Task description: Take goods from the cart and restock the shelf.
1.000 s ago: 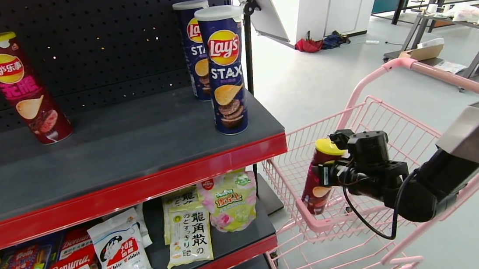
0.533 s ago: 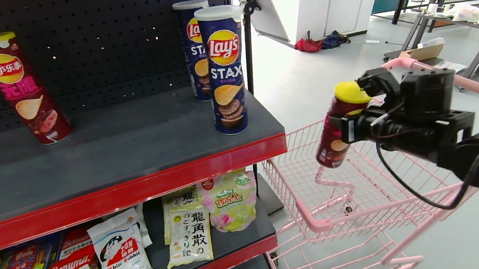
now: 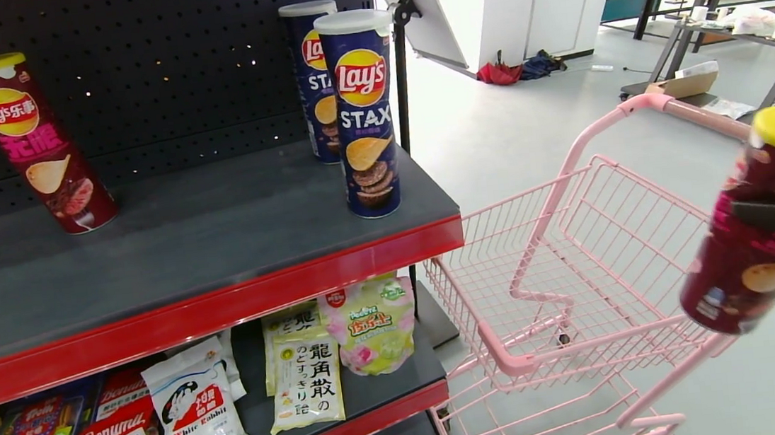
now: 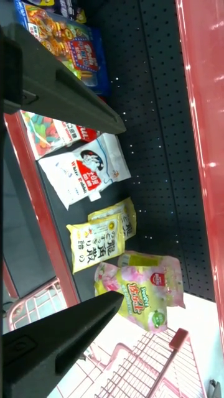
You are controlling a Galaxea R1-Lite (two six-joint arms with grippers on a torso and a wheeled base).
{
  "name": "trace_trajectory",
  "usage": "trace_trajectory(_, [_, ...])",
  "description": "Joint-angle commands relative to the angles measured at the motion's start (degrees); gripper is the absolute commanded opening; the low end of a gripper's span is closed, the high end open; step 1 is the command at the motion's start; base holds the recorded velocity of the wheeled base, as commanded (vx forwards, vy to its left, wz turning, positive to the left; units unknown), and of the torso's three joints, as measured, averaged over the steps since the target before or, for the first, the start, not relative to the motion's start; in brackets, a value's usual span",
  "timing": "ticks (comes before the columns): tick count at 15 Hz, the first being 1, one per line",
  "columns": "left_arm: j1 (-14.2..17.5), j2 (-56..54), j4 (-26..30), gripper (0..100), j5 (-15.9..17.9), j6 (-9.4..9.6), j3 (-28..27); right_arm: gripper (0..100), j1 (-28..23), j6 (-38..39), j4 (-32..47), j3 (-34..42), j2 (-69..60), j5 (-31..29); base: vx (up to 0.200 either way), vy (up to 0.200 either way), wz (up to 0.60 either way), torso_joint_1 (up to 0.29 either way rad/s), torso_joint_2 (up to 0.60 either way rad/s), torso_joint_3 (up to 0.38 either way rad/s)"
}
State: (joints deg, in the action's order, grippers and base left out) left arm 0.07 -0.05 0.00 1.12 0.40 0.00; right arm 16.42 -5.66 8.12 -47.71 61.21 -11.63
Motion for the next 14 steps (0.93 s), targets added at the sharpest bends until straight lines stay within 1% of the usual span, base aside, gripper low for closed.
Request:
trace_trajectory(1, [0.01, 0.05, -0.09, 100, 0.02, 0.04, 0.0, 0, -5.17, -0.67, 5.33, 5.44, -15.68, -0.85, 0.0, 0.0, 0.0, 0.0, 0.0, 0.0])
trace_trajectory(2, [0.01, 0.05, -0.09, 100, 0.02, -0.05, 0.0, 0, -7.72, -1.55, 5.15, 6.05, -15.95, -0.59, 0.0, 0.0, 0.0, 0.0, 0.0, 0.0])
trace_trajectory(3, [0.01, 0.05, 0.0, 100, 0.02, -0.05, 0.0, 0, -8.69, -2.17, 5.24, 6.93, -16.56, -0.24, 0.0, 0.0, 0.0, 0.0, 0.0, 0.0])
trace_trajectory(7, [0.01, 0.05, -0.09, 100, 0.02, -0.05, 0.0, 0, -9.04, -2.43, 5.5, 9.22, -18.58, -0.24, 0.0, 0.0, 0.0, 0.015, -0.04, -0.029])
trace_trajectory(10, [0.01, 0.05, -0.09, 100, 0.02, 0.04, 0.0, 0, -8.95, -2.69, 5.24, 9.31, -18.32, -0.15, 0.0, 0.0, 0.0, 0.152, -0.44, -0.271])
trace_trajectory(14, [0.01, 0.05, -0.09, 100, 0.02, 0.04, 0.0, 0, -8.95, -2.69, 5.24, 9.39, -17.97, -0.15, 0.0, 0.0, 0.0, 0.222, -0.57, -0.356])
